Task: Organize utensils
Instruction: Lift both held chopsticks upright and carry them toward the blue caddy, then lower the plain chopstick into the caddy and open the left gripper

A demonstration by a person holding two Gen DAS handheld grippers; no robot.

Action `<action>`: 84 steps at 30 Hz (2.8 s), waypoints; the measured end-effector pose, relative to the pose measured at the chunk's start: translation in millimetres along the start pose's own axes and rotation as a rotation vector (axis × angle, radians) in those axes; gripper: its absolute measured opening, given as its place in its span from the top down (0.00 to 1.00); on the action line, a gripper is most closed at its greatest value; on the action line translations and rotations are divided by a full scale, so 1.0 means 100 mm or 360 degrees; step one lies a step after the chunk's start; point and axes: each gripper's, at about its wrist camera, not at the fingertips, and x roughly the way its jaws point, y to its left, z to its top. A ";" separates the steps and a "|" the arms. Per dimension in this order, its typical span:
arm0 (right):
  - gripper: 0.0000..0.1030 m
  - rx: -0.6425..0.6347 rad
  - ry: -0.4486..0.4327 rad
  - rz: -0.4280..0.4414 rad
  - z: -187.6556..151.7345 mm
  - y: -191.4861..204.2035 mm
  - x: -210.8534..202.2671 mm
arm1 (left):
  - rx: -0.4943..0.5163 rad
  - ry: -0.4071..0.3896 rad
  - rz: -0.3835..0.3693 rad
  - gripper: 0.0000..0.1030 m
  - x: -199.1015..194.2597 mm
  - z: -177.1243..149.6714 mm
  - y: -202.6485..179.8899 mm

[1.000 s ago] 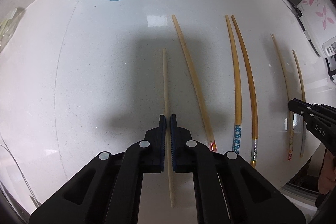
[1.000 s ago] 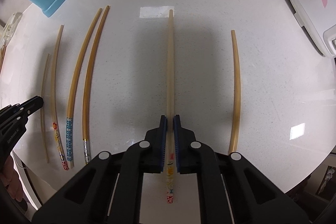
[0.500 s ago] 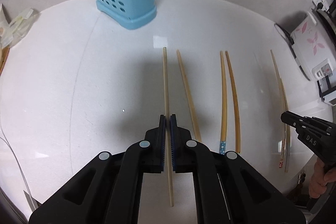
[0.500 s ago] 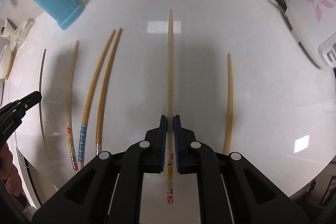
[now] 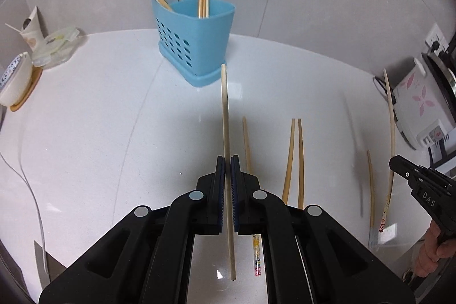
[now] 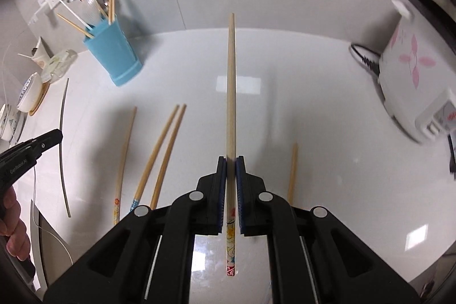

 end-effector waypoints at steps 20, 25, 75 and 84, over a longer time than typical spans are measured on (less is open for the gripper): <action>0.94 0.0068 -0.0345 -0.0030 0.66 0.33 -0.43 | -0.0002 -0.0258 -0.0025 0.97 -0.42 0.76 0.31; 0.94 0.0078 -0.0409 -0.0030 0.80 0.48 -0.47 | 0.0023 -0.0332 -0.0068 0.97 -0.52 0.95 0.41; 0.94 0.0021 -0.0450 -0.0024 1.91 1.39 0.14 | 0.0108 -0.0607 -0.0251 0.96 0.42 2.28 0.64; 0.94 0.0014 -0.0435 -0.0012 1.92 1.40 0.19 | 0.0080 -0.0586 -0.0259 0.96 0.56 2.24 0.61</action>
